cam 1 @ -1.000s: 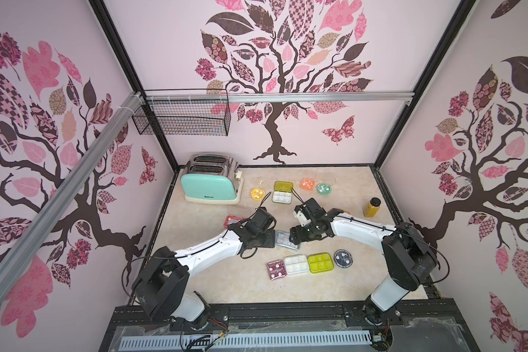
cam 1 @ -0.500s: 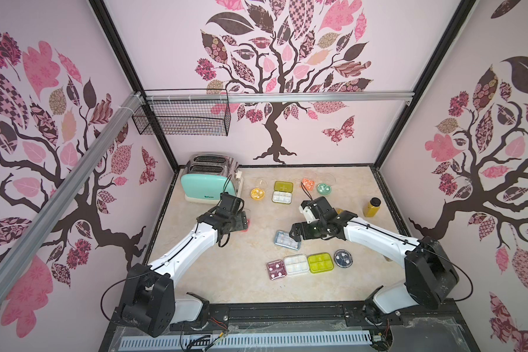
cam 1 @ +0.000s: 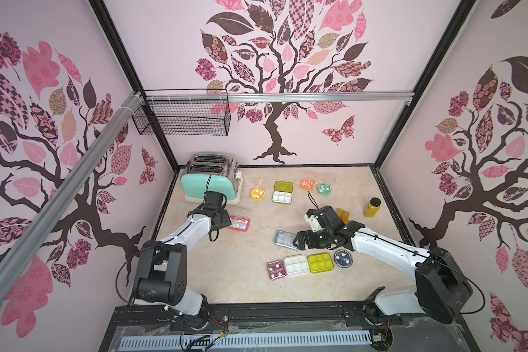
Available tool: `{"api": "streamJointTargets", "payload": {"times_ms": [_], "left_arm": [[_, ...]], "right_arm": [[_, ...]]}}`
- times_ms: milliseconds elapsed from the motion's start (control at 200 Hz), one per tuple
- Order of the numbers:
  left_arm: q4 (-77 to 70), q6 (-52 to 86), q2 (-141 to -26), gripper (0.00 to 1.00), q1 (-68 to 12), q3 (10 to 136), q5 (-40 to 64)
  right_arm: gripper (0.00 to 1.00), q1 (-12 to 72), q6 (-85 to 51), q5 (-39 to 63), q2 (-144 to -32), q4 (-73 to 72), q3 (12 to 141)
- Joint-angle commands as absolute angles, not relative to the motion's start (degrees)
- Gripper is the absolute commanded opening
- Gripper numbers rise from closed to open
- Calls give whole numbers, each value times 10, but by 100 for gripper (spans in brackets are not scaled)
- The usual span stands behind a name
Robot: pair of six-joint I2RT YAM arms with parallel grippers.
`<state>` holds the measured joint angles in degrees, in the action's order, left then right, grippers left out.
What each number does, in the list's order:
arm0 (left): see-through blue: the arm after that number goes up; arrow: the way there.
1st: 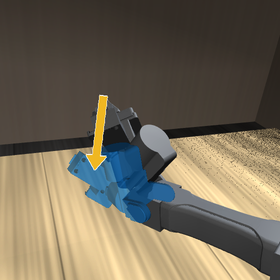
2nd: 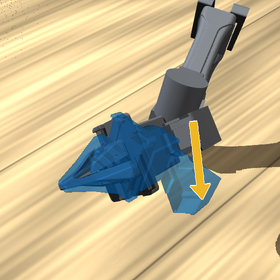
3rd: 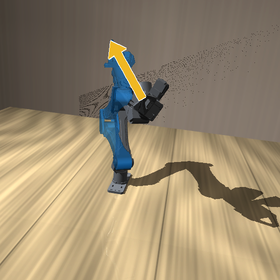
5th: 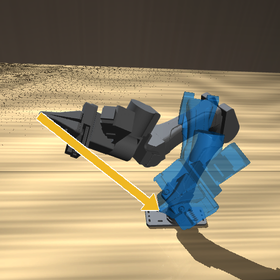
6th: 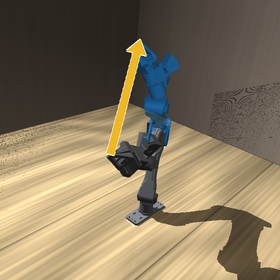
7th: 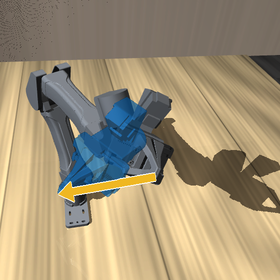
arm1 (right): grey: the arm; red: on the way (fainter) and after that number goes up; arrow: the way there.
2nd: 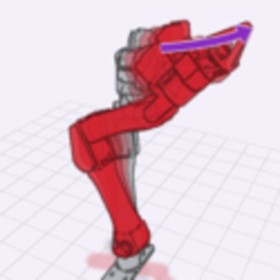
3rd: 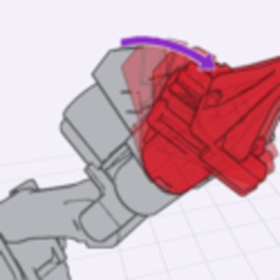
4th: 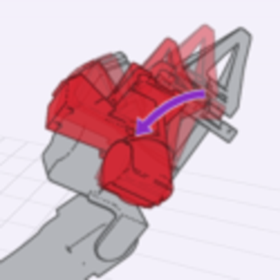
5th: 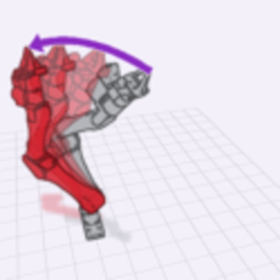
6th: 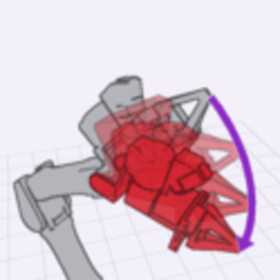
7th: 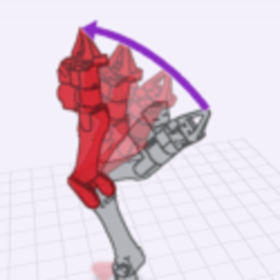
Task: Close pillboxes
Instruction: Move the pillbox to the center of the board.
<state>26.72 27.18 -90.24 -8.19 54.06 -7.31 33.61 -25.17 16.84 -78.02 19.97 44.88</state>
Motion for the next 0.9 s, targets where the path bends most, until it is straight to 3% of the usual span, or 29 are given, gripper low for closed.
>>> {"api": "streamJointTargets", "payload": {"times_ms": [0,125,445,895], "left_arm": [[248,261,-935,58,-70,571,-61],[242,257,-964,53,-69,581,-44],[244,240,-1011,51,-69,602,-28],[215,226,-983,39,-79,548,37]], "right_arm": [[99,333,-263,180,-760,198,445],[99,333,-256,173,-757,205,445],[99,329,-252,168,-763,208,447],[99,323,-244,161,-774,210,455]]}}
